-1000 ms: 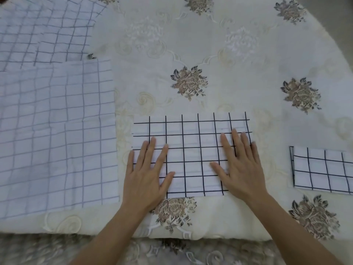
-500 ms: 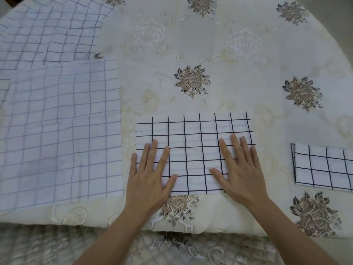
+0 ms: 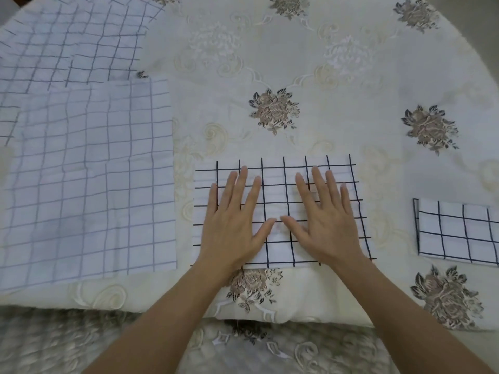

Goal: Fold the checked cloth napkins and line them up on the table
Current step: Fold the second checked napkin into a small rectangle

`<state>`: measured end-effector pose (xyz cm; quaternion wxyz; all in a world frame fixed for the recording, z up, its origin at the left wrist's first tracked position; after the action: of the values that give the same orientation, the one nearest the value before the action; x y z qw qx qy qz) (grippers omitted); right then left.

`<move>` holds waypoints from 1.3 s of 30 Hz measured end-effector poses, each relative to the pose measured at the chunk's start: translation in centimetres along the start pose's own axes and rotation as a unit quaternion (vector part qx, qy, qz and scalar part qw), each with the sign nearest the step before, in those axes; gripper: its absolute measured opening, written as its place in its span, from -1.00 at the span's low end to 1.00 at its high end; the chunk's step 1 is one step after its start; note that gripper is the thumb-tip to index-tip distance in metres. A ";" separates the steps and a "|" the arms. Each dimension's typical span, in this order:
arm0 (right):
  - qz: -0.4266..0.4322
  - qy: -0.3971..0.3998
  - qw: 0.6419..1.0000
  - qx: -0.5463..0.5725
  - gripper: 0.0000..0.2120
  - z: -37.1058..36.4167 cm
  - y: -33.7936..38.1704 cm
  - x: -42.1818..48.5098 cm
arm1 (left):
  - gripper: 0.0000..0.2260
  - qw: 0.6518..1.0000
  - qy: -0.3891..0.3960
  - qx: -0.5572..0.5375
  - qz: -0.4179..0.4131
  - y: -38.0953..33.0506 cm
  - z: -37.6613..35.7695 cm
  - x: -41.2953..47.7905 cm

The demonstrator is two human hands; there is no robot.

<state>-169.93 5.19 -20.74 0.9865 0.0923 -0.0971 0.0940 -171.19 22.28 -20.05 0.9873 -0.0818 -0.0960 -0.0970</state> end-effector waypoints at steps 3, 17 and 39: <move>-0.001 0.020 1.000 -0.020 -0.25 -1.5 -0.2 0.5 | -0.33 1.000 0.030 0.007 0.002 0.2 -2.1 0.0; -0.010 0.036 0.999 -0.013 -0.24 -0.6 -0.8 -3.3 | -0.33 0.999 0.030 -0.002 -0.019 0.0 -0.7 -5.8; 0.001 0.031 1.000 -0.003 -0.28 3.5 -1.5 -3.7 | -0.31 0.999 0.044 -0.003 -0.020 0.2 1.2 -5.2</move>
<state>-173.78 2.45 -18.38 0.9892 0.0867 -0.0667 0.0977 -176.40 23.60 -20.04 0.9882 -0.0787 -0.0537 -0.1202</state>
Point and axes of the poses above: each hand's wrist, its own x-axis towards the middle knuckle, its own z-axis out of the back of the hand, y = z × x, the point moved 10 cm from there along x, towards the middle knuckle, and after that the axes turned 15 degrees about -y, right-handed, at the moved point
